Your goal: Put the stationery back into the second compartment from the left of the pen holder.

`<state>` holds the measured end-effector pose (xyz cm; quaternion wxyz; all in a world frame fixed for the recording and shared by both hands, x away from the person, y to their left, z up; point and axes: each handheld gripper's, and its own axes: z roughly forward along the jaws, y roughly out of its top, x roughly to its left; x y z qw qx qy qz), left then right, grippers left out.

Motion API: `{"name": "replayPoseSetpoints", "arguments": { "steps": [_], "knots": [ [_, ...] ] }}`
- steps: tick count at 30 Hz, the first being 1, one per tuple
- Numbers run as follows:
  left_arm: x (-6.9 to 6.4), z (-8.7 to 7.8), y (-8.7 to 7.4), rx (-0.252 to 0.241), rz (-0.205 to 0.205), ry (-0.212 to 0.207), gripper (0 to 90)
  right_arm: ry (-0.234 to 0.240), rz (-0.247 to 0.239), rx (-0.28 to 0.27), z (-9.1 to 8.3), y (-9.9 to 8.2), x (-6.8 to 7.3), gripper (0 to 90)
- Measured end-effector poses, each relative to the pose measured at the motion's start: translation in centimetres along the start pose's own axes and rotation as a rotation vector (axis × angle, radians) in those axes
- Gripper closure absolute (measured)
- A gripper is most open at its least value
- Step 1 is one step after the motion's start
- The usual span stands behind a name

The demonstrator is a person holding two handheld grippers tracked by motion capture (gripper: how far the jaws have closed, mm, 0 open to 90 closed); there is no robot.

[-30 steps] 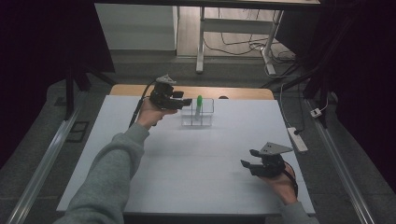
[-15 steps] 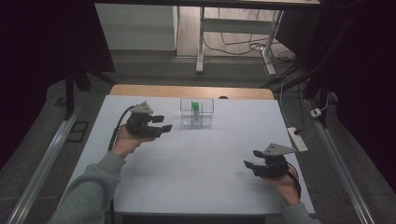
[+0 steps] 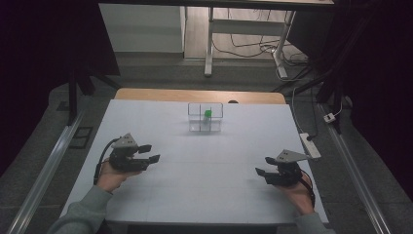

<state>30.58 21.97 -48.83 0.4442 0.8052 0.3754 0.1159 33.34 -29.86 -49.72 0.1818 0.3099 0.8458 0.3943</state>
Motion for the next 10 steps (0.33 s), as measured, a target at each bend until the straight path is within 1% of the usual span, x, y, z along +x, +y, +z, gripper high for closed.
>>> {"name": "replayPoseSetpoints", "arguments": {
  "steps": [2,8,10],
  "knots": [
    [-0.11,-0.13,-0.47,0.013,0.009,0.018,41.8,0.0,-0.001,-0.002,0.0,0.02,0.0,39.0],
    [-0.05,-0.26,-1.01,0.01,0.0,0.01,41.5,-0.009,-0.001,-0.009,-0.11,0.04,-0.05,38.9],
    [-0.09,-0.24,-1.06,0.008,0.0,0.009,41.3,-0.003,-0.001,-0.014,-0.17,0.06,-0.06,38.7]
  ]
}}
